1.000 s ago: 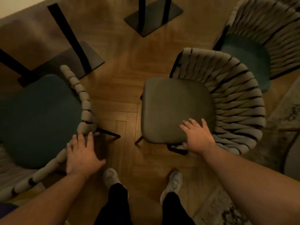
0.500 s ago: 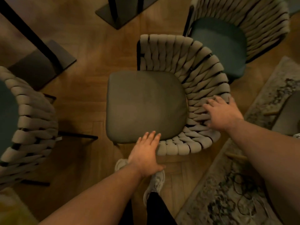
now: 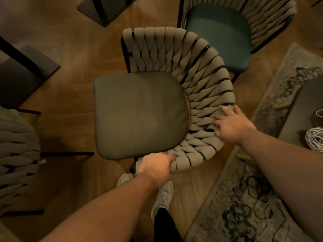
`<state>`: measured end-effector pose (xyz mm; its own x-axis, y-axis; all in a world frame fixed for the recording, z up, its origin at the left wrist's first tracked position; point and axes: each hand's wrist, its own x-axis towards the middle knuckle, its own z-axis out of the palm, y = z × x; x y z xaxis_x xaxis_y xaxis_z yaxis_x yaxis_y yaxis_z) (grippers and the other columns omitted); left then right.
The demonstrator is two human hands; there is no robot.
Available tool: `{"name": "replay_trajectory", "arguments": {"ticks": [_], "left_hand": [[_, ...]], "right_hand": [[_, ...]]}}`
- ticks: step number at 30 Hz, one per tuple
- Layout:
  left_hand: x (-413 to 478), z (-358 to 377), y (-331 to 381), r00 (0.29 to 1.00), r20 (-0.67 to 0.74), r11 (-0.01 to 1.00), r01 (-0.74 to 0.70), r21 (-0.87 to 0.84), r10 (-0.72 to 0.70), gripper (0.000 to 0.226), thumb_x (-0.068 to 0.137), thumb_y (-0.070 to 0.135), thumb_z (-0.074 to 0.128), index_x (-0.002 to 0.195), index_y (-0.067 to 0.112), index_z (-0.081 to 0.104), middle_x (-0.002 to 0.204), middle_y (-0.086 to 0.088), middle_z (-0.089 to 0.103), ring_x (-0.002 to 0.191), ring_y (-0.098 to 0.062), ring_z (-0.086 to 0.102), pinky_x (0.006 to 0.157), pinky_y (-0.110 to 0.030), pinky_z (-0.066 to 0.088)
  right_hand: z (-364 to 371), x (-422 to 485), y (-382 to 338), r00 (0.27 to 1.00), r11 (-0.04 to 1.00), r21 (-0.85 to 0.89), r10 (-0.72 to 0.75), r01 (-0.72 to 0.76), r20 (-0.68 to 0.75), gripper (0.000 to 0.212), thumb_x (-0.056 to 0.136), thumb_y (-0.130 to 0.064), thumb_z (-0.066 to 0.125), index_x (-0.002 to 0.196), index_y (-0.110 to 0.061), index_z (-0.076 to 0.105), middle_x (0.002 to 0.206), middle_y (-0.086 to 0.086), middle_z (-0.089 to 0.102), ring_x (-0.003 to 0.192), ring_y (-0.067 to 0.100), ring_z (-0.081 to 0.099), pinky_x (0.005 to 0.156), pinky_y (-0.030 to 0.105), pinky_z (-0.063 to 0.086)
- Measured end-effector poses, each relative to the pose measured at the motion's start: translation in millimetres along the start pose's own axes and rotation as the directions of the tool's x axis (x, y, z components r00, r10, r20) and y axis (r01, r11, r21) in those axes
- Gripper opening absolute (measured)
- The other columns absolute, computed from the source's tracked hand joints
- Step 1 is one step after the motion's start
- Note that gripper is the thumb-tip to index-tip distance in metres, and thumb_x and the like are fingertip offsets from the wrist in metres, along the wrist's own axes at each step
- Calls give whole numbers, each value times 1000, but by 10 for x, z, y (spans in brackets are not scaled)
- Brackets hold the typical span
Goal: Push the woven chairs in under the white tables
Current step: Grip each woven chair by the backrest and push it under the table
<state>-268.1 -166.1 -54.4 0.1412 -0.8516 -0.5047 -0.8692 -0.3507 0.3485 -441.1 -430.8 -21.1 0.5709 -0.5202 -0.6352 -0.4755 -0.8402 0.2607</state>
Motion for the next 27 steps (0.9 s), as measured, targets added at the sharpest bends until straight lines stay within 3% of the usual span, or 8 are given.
{"name": "replay_trajectory", "arguments": {"ticks": [8, 13, 17, 23, 27], "left_hand": [[-73, -283, -459, 988, 137, 985, -86, 146, 66, 39, 85, 46, 62, 122, 36, 57, 116, 6, 71, 102, -29, 70, 79, -42, 55], [-165, -631, -1019, 970, 242, 951, -80, 297, 6, 48, 81, 48, 64, 129, 44, 58, 113, 11, 70, 101, -23, 70, 79, -39, 57], [-216, -925, -1491, 953, 301, 927, -72, 369, -45, 58, 81, 48, 67, 138, 48, 55, 123, 11, 71, 111, -22, 70, 86, -37, 58], [-269, -1201, -1943, 952, 260, 909, 41, 414, -161, 55, 79, 44, 67, 131, 57, 56, 118, 12, 72, 110, -21, 71, 85, -35, 58], [-266, -1247, -2009, 932, 252, 905, 143, 402, -259, 50, 82, 38, 70, 128, 55, 61, 110, 15, 68, 107, -18, 69, 69, -30, 43]], "right_hand": [[-113, -36, -408, 999, 999, 21, 42, -42, -14, 55, 108, -50, 28, 148, -31, 61, 159, -4, 54, 162, 29, 15, 129, 64, 7], [-192, -61, -963, 999, 998, 35, 48, -47, -21, 63, 105, -55, 22, 131, -27, 73, 141, 3, 68, 155, 34, 31, 125, 67, 6], [-284, -84, -1423, 996, 987, 162, 35, -22, -78, 68, 101, -54, 18, 123, -24, 75, 127, 4, 73, 140, 30, 45, 125, 65, 10], [-442, -48, -1878, 989, 959, 283, 20, 23, -147, 71, 102, -58, 18, 123, -23, 75, 125, 1, 74, 135, 27, 50, 125, 62, 9], [-473, 22, -1959, 985, 961, 264, -40, 85, -169, 76, 101, -64, 14, 131, -25, 72, 129, 1, 74, 133, 26, 54, 125, 63, 7]]}}
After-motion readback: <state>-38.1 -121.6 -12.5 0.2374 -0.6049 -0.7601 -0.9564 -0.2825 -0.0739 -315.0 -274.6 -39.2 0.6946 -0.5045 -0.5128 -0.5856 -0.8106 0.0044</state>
